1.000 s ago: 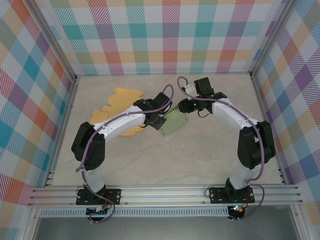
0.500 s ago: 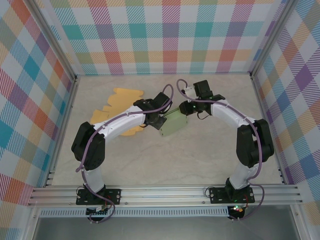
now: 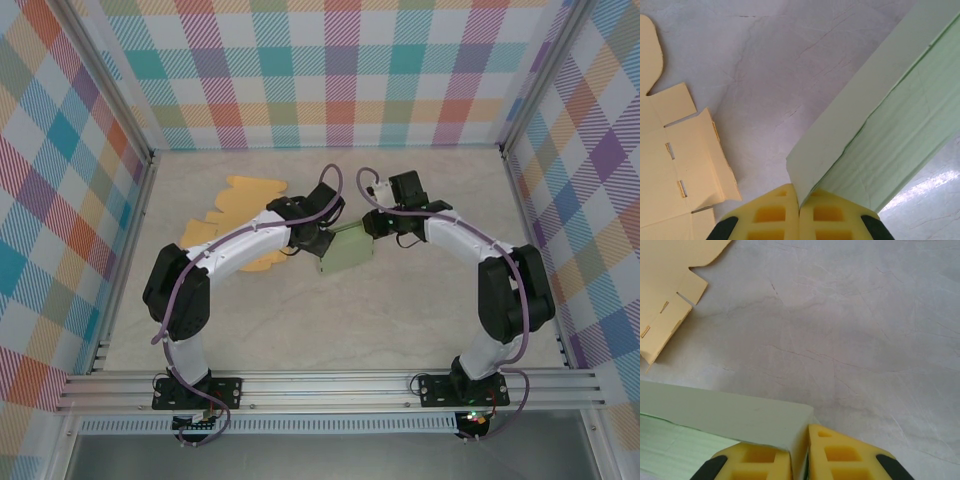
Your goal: Fold the paper box
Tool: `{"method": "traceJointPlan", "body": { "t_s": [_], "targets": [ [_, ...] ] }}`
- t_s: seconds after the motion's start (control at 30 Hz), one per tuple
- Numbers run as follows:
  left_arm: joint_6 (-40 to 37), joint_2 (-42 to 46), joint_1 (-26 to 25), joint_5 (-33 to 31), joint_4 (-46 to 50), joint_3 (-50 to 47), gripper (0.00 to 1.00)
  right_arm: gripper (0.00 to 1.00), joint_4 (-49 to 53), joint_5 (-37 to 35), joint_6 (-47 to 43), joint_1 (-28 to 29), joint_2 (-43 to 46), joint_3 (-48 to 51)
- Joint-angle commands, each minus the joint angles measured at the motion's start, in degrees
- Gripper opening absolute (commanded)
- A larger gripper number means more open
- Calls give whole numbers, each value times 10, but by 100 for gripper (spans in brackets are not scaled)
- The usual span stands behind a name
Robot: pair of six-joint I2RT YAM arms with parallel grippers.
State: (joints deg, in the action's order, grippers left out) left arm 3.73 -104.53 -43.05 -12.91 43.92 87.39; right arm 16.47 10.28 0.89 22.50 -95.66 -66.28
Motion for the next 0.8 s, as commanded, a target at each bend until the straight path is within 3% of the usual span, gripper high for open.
{"method": "traceJointPlan", "body": {
  "t_s": [0.0,0.47,0.77],
  "targets": [
    [26,18,-6,24,-12,37,2,15,-11,0,7,13,12,13],
    [65,-4,-2,51,23,88,5,15,-7,-29,34,29,36,32],
    [135,-16,34,128,15,92,6,15,43,-86,59,56,45,16]
  ]
}}
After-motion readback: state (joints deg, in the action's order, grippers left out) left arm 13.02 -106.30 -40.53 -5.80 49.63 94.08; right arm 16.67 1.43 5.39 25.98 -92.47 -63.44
